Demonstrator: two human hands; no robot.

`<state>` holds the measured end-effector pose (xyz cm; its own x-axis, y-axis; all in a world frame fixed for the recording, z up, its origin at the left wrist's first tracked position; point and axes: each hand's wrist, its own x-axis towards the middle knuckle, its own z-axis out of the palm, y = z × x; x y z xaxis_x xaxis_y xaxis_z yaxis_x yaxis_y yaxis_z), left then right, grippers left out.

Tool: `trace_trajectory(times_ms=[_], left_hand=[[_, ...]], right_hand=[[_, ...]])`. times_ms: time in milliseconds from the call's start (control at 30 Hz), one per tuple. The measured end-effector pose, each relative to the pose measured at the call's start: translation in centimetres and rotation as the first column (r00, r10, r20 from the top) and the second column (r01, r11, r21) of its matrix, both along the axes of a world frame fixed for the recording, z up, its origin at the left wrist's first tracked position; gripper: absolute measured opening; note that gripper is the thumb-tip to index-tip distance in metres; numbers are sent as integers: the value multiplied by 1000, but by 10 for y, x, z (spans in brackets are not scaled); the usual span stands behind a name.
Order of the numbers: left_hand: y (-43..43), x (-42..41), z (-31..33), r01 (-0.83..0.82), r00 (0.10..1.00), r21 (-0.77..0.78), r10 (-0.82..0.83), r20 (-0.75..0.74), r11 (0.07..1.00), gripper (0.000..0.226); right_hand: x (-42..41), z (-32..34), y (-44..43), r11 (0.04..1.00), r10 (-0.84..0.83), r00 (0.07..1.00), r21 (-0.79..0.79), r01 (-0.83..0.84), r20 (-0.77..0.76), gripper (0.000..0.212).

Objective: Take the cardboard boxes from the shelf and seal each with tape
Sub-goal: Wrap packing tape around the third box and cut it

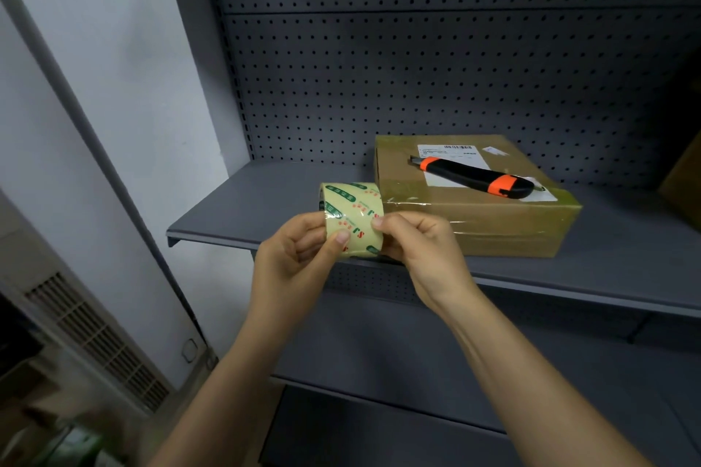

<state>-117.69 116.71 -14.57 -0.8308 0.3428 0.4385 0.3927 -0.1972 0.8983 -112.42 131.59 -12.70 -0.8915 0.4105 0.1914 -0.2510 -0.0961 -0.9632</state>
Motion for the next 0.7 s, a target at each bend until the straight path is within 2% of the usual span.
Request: trace_trajectory(times_ms=[200, 433, 600, 700], left_hand=[[3, 10, -4, -13, 1000, 1, 13, 20, 1000, 33], [4, 18, -7, -10, 1000, -37, 10, 3, 999, 33], [5, 22, -8, -6, 1000, -48, 6, -3, 999, 30], [6, 23, -7, -2, 1000, -49, 2, 2, 999, 29]], right_hand=[[7, -5, 4, 1000, 16, 1000, 7, -16, 2, 36], [14, -9, 11, 999, 20, 1000, 34, -21, 3, 28], [18, -10, 11, 1000, 22, 1000, 23, -22, -6, 40], [19, -12, 9, 999, 5, 1000, 32, -5, -17, 40]])
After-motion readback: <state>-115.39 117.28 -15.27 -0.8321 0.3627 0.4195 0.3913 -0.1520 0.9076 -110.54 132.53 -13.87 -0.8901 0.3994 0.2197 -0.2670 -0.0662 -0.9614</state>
